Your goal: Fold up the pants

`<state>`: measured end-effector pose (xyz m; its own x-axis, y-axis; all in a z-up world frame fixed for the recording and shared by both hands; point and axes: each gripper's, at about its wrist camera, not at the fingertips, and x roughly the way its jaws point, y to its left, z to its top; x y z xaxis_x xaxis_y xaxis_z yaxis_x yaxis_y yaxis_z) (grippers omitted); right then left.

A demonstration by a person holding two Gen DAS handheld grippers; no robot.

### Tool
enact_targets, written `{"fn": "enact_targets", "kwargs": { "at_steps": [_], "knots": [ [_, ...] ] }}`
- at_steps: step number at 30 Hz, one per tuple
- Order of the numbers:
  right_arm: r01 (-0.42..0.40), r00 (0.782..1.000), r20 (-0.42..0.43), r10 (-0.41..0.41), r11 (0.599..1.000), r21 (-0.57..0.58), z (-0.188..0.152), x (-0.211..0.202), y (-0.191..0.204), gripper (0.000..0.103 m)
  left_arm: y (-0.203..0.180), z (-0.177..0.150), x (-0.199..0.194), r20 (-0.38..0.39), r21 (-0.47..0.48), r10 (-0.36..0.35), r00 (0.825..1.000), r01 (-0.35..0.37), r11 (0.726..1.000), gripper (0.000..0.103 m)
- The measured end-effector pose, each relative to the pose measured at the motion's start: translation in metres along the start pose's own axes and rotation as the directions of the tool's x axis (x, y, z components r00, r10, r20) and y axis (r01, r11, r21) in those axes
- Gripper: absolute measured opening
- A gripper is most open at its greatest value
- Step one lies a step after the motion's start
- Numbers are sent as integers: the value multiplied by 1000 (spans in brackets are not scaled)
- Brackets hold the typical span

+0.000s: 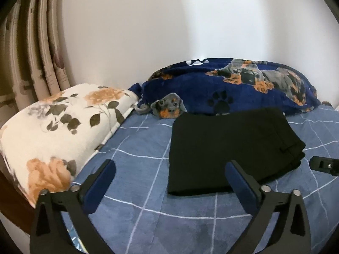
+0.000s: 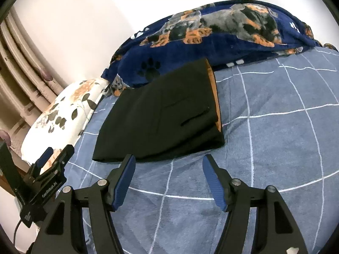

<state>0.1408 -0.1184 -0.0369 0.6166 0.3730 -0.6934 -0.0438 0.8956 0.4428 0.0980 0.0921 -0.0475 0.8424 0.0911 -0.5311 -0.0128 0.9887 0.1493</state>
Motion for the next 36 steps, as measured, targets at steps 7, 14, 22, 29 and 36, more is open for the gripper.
{"fn": "enact_targets", "kwargs": {
  "at_steps": [7, 14, 22, 29, 36],
  "knots": [
    [-19, 1000, 13, 19, 1000, -8, 0, -12, 3, 65, 12, 21, -39, 85, -79, -46, 995, 53, 995, 103],
    [-35, 999, 28, 36, 999, -10, -1, -23, 3, 65, 5, 36, -72, 150, -68, -81, 985, 92, 993, 103],
    [-47, 997, 54, 48, 999, -3, 1, -37, 2, 65, -4, 47, -90, 173, -121, -123, 977, 145, 982, 103],
    [-49, 997, 67, 49, 999, 3, 0, -46, -2, 66, -9, 48, -105, 211, -92, -63, 976, 84, 992, 103],
    [-49, 996, 68, 49, 999, 6, -3, -50, -4, 66, -4, 50, -117, 220, -91, -127, 967, 150, 984, 103]
  ]
}}
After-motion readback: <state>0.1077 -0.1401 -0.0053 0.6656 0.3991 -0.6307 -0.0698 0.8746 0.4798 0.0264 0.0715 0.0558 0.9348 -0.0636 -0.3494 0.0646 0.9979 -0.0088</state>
